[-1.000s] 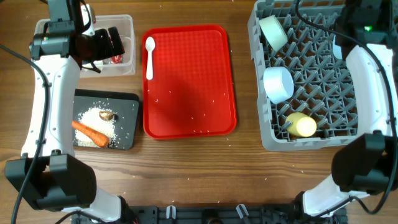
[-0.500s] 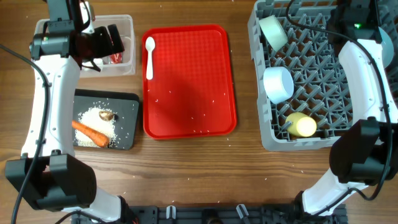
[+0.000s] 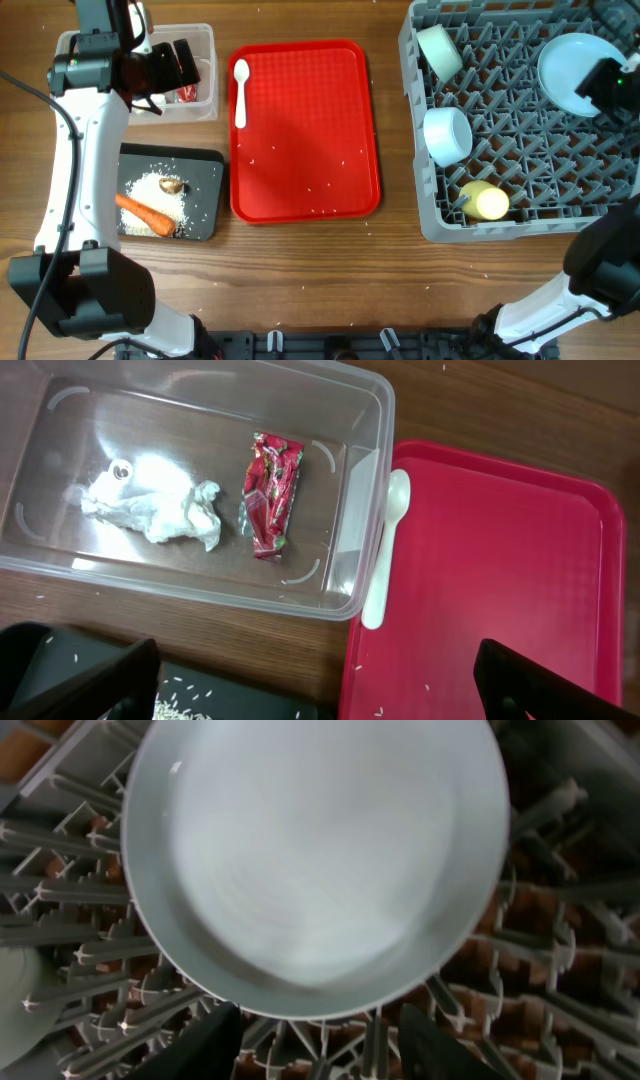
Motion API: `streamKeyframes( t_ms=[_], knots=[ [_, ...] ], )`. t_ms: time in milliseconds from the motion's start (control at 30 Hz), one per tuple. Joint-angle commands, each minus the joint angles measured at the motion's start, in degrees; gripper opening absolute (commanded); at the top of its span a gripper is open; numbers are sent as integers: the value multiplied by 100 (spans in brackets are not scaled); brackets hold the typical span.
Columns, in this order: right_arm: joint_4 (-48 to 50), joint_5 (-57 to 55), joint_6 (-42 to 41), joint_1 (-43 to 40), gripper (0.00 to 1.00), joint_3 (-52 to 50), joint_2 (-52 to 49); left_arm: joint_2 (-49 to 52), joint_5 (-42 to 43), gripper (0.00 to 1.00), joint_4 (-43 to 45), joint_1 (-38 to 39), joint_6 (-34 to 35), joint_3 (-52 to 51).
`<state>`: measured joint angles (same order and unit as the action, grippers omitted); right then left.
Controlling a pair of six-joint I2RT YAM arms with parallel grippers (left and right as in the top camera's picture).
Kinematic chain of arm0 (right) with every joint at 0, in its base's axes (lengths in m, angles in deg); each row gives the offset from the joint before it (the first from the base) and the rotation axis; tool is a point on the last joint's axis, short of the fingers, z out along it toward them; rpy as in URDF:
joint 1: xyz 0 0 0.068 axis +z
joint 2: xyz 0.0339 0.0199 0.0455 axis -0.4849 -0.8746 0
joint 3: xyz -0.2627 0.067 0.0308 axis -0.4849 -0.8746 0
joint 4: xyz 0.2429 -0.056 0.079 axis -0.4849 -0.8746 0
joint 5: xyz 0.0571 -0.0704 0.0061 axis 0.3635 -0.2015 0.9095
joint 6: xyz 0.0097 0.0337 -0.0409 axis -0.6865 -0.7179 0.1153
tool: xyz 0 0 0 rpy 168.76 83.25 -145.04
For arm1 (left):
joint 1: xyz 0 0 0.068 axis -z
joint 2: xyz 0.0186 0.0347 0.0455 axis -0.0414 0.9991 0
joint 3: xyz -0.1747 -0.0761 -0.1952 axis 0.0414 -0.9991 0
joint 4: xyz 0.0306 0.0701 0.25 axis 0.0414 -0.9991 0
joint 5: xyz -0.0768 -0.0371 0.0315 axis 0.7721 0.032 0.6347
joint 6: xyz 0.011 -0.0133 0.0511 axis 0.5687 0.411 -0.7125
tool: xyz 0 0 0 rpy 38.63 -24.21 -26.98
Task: Sort waste into correct bins and load items into the dishwasher rack
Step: 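Carry the white plate to the dish rack and lower it in, then open the right gripper and lift it away from the plate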
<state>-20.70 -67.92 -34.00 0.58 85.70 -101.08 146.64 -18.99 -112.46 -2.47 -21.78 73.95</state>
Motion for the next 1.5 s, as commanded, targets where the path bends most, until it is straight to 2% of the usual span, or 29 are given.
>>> streamKeyframes(
  t_ms=[0,433,500,567,600,633,867,1000,1133,1167,1333,1467],
  knots=[
    [-50,330,-544,-90,47,-179,-66,39,116,100,-55,22,79,0],
    [367,201,-667,-195,46,-472,-807,39,157,100,-280,22,76,0],
    [404,201,-682,-195,40,-472,-920,39,155,100,-284,22,76,0],
    [437,201,-688,-195,28,-474,-1010,39,155,100,-284,22,76,0],
    [474,201,-693,-195,13,-474,-1054,39,155,100,-284,22,76,0],
    [498,201,-699,-195,4,-474,-1060,39,157,100,-284,22,76,0],
    [772,125,-492,-192,5,-466,-570,39,157,100,-310,22,76,0],
    [1071,-483,-155,-164,4,-466,367,39,157,100,-328,22,76,0],
    [1456,-2503,568,385,4,-466,999,39,157,100,-326,22,76,0],
    [1672,-3016,1040,682,4,-466,1019,39,157,100,-326,22,76,0],
    [2509,-4579,2100,1969,4,-466,796,39,155,100,-326,22,74,0],
    [2944,-5508,2975,2350,4,-466,393,39,155,100,-326,22,74,0]
  ],
)
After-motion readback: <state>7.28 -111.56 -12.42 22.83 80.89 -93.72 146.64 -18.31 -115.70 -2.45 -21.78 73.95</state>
